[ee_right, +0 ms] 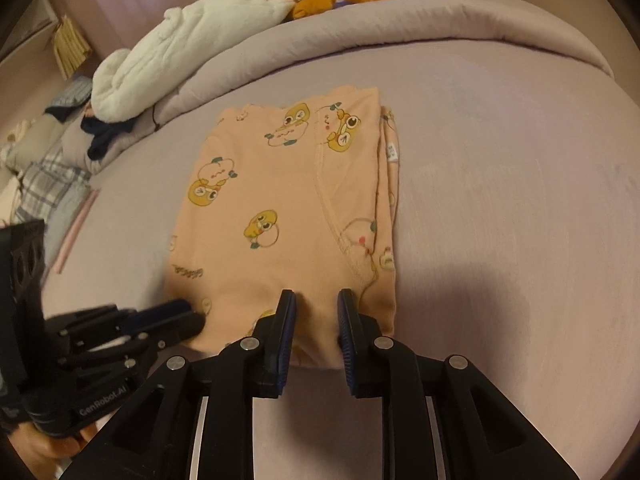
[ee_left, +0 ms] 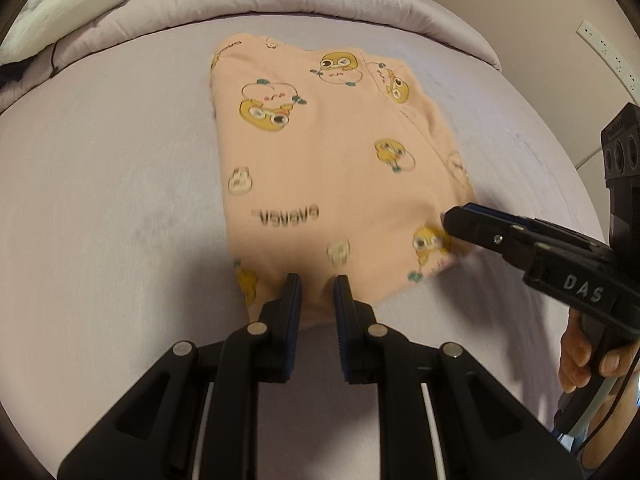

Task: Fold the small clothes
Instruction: 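Open both tools and withdraw them from the folded shirt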

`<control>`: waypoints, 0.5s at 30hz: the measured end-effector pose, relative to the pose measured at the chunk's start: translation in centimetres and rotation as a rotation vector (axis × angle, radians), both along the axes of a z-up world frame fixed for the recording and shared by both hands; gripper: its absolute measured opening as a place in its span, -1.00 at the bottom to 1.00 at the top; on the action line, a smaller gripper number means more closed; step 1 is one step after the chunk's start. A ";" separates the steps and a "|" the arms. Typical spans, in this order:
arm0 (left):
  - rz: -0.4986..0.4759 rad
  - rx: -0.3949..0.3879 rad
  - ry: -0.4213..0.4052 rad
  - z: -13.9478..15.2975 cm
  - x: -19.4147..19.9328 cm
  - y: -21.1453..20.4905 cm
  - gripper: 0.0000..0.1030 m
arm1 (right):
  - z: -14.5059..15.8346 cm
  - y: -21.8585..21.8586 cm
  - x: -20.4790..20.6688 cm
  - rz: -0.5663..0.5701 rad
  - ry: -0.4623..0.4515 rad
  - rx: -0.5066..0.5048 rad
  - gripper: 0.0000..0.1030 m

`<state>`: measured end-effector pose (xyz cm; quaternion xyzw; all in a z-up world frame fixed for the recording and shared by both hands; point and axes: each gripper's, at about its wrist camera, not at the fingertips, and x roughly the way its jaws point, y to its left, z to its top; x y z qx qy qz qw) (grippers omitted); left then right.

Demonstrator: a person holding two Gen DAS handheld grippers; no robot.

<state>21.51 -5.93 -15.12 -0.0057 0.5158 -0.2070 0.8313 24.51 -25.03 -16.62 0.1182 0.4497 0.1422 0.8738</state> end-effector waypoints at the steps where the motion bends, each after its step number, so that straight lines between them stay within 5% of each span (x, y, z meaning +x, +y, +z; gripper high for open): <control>1: 0.001 -0.001 0.001 0.0 -0.3 0.2 -0.69 | 0.1 -0.1 -0.4 0.002 0.003 0.009 -0.41; 5: 0.046 -0.026 0.035 -0.1 -2.6 1.7 -0.46 | 0.4 -0.6 -2.3 -0.009 -0.004 0.037 -0.37; 8: 0.080 -0.054 0.023 0.1 -4.7 3.3 -0.21 | 0.4 -1.3 -3.8 -0.018 -0.002 0.095 -0.15; 15: 0.144 -0.068 -0.001 0.9 -8.7 5.7 0.15 | 0.0 -2.0 -6.8 -0.044 0.016 0.130 -0.12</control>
